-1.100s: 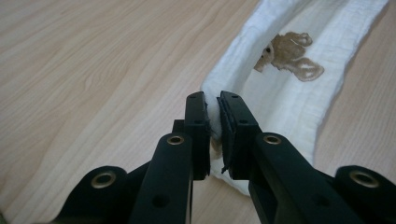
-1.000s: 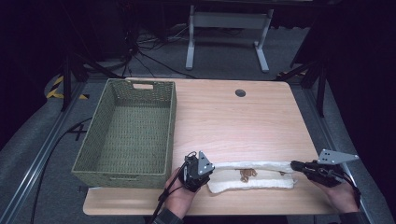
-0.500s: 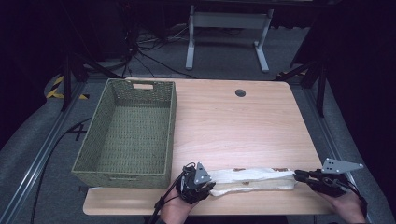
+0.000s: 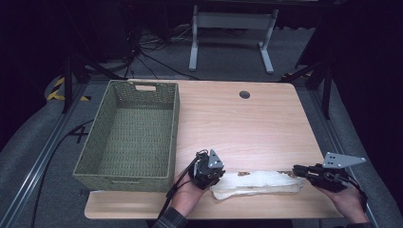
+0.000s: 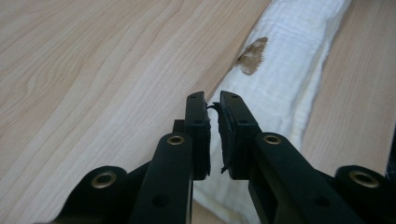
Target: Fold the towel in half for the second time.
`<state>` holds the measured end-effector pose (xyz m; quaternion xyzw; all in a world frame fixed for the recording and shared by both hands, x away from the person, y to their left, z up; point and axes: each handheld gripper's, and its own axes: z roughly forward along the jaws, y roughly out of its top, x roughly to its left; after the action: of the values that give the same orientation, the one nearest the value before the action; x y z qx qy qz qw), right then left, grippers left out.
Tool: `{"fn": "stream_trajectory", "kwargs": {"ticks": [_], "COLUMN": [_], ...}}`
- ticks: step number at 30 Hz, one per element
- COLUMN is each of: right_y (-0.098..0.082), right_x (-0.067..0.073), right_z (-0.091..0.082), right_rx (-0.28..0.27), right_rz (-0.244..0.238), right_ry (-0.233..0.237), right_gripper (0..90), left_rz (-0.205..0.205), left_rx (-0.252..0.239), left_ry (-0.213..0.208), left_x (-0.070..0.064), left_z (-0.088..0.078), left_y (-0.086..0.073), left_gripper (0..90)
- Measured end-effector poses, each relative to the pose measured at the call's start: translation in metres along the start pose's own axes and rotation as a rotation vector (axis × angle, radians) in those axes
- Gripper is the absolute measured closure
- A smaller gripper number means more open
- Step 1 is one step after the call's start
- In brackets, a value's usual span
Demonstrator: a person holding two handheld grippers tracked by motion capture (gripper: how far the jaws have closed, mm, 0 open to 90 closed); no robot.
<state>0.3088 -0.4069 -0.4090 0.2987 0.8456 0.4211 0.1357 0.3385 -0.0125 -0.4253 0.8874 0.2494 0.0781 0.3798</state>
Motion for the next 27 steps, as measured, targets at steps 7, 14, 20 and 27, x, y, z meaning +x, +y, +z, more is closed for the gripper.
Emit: {"fn": "stream_trajectory", "kwargs": {"ticks": [7, 14, 20, 27], "right_y": [-0.019, -0.03, -0.03, -0.022], "right_x": [0.006, 0.005, -0.002, 0.0], "right_z": [0.012, 0.022, 0.025, 0.027], "right_rx": [0.095, 0.186, 0.219, 0.204], "right_rz": [0.013, -0.003, -0.02, -0.031], "right_ry": [0.062, 0.074, 0.028, -0.002], "right_gripper": [87.5, 88.4, 89.7, 89.6], "left_rz": [-0.013, 0.003, 0.039, 0.052], "left_rx": [0.085, 0.143, 0.175, 0.111], "left_ry": [-0.097, -0.195, -0.235, -0.222], "left_x": [-0.005, -0.021, -0.027, -0.028], "left_z": [0.016, 0.023, 0.016, 0.012], "left_y": [-0.006, -0.02, -0.027, -0.019], "left_gripper": [87.2, 89.1, 89.6, 87.0]}}
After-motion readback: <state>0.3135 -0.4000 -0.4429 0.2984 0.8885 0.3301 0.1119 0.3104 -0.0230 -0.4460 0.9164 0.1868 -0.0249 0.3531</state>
